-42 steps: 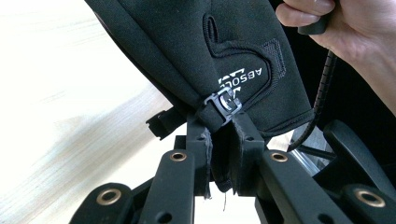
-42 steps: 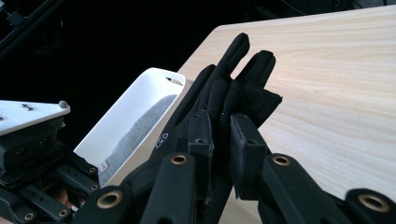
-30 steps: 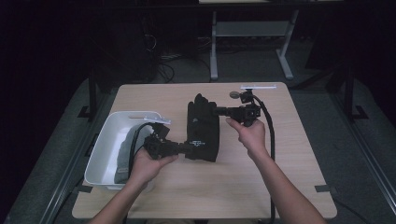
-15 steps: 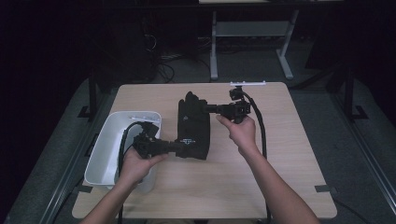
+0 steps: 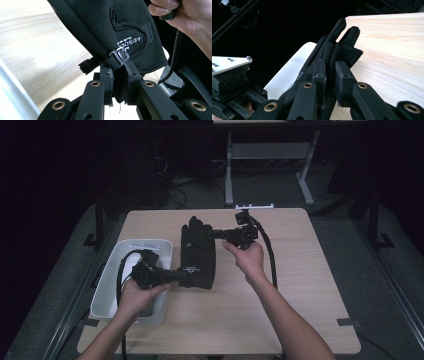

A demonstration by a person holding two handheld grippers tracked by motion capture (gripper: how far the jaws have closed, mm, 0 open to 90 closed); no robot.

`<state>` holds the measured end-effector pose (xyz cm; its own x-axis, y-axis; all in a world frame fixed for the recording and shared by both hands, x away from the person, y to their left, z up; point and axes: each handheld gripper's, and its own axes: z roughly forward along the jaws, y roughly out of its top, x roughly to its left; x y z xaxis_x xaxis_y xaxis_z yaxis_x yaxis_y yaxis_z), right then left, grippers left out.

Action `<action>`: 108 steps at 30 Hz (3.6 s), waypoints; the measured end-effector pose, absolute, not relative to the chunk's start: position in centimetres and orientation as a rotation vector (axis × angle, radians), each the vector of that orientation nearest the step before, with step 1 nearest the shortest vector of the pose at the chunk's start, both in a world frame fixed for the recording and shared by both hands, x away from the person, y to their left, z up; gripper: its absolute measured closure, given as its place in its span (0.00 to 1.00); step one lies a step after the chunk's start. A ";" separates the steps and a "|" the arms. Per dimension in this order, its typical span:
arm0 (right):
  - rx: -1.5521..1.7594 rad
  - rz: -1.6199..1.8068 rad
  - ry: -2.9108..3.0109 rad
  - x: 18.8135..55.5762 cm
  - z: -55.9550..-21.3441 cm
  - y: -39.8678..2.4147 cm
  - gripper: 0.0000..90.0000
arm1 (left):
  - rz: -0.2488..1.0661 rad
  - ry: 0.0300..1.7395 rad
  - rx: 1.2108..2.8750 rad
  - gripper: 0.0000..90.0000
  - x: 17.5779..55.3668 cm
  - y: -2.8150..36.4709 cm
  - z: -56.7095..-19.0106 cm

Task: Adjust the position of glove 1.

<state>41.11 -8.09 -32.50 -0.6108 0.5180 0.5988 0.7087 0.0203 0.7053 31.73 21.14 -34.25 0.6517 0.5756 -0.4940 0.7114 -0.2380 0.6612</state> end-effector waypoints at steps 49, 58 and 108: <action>-1.136 -1.616 -2.167 42.5 -31.0 1.4 0.89 | -0.108 1.114 1.872 0.89 30.3 29.5 -33.2; -1.109 -1.611 -2.165 42.5 -31.0 2.8 0.89 | -0.097 1.129 1.857 0.89 29.8 30.8 -33.3; -1.097 -1.478 -2.116 42.4 -37.9 9.6 0.89 | -0.140 1.297 1.900 0.89 28.3 36.8 -36.8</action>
